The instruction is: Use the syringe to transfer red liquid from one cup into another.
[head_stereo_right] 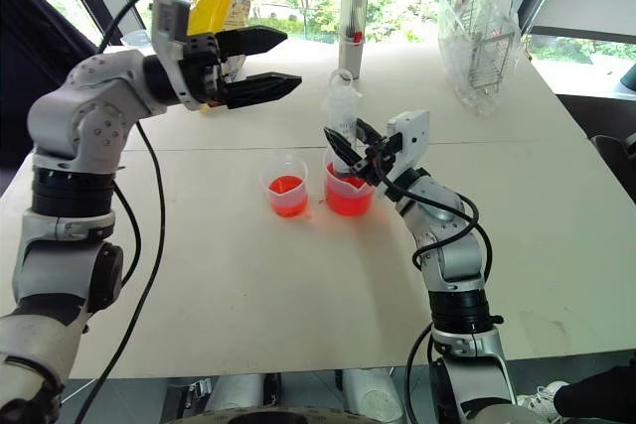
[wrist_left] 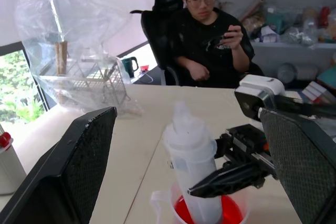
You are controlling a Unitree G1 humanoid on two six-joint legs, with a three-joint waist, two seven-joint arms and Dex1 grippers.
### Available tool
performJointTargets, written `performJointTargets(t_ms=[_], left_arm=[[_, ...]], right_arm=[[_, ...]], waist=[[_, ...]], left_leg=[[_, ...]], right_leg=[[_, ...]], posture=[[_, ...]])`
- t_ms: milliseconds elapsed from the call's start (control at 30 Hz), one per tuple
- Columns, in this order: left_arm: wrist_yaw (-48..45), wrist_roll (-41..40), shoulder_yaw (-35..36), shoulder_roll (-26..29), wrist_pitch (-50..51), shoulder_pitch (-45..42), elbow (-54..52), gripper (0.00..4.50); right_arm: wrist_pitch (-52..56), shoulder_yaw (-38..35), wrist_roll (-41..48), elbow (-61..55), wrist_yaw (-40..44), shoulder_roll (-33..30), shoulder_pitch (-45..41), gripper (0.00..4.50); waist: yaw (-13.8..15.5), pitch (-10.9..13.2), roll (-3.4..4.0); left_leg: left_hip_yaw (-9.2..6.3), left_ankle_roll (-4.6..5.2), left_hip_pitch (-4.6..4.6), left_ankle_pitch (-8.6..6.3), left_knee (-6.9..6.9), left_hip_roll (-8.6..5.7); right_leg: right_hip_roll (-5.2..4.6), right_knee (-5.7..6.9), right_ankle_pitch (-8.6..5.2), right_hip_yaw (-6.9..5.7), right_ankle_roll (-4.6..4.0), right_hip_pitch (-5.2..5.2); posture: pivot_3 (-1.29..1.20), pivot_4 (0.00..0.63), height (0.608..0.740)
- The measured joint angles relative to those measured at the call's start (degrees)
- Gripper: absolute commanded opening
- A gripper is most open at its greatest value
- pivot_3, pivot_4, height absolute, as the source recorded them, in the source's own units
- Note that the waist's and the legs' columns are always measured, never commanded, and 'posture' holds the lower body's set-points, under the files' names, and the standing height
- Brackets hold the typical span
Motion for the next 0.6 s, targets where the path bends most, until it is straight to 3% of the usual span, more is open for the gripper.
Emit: performJointTargets(t_ms=[467,600], left_arm=[[-2.3,5.9,-2.4,-7.2,-3.7,-2.9,9.6,4.50],[-2.7,7.3,-2.6,-8.3,-4.8,-2.9,10.3,3.18]], right_arm=[[-1.7,2.6,-1.1,0.1,-0.1,-0.7,0.7,1.39],[-1.8,2.6,-1.1,0.0,0.0,-1.1,0.7,1.39]], waist=[[-0.1,0.0,0.00],[0.1,0.0,0.00]], left_leg=[[-0.01,0.00,0.00,0.00,-0.02,0.00],[0.00,0.00,0.00,0.00,0.00,0.00]], right_leg=[[0.03,0.00,0.00,0.01,0.00,-0.01],[0.02,0.00,0.00,0.01,0.00,0.01]], posture=[[0.00,0.150,0.740],[0.00,0.150,0.740]])
